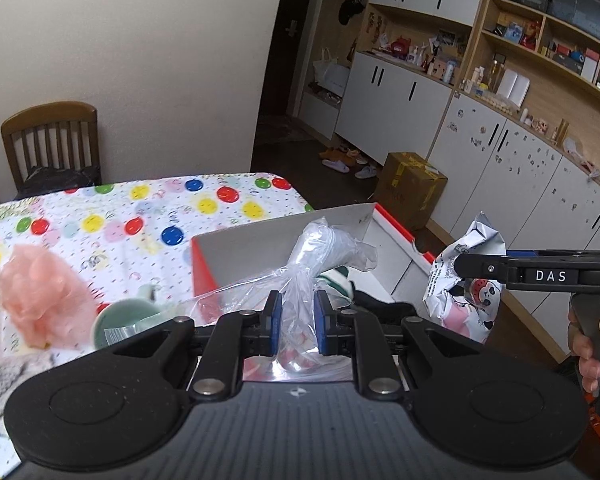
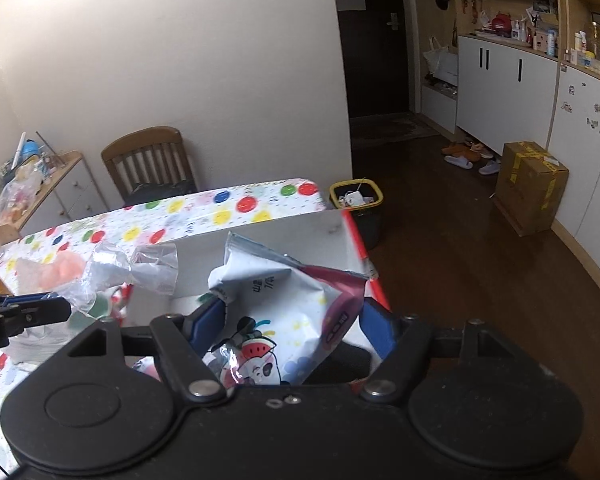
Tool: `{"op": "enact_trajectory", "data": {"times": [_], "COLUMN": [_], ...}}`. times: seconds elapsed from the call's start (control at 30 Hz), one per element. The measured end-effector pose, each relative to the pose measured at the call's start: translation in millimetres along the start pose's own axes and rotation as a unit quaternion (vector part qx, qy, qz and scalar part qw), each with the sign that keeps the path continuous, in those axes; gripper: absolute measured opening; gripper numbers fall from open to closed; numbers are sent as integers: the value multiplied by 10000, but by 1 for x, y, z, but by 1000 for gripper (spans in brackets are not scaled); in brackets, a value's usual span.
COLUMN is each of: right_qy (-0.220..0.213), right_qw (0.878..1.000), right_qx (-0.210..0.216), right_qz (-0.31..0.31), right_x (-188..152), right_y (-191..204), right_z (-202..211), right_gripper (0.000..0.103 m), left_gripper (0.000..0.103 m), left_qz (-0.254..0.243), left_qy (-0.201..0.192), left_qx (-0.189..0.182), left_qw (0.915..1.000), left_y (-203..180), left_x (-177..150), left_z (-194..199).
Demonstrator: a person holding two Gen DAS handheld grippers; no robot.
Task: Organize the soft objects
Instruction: 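Carry the plastic bag with the left tool while the right tool carries the panda pouch into the shoebox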
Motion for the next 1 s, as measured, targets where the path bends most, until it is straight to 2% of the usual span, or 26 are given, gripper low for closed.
{"op": "enact_trajectory", "data": {"times": [0.33, 0.63, 0.83, 1.0], "right_qy": [131, 327, 487, 651], "right_qw": [9997, 9964, 9937, 9917], "right_qx": [113, 247, 342, 318], "right_qz": [153, 736, 953, 1065], "right_x": [9, 12, 9, 2], "right_y": [-28, -20, -13, -10], "right_z": [-35, -73, -97, -114], "right_gripper": [73, 73, 73, 73], "left_gripper": [16, 16, 16, 16], "left_qz": [-128, -365, 74, 119], "left_qy": [74, 321, 458, 636], "left_qx": [174, 407, 417, 515], "left_qw": [9997, 9980, 9981, 9966], "left_y": [-36, -49, -39, -37], "left_x": [15, 15, 13, 6], "left_z": [-58, -113, -143, -162]}}
Point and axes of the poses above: each gripper's, at about its wrist camera, not at the fingertips, and z roughly against the way its jaws point, y to its left, x to its top, the point moved 1 cm from there along -z, roughly the way its jaws point, and after that the axes turned 10 degrees about -y, right-handed, at the moved point
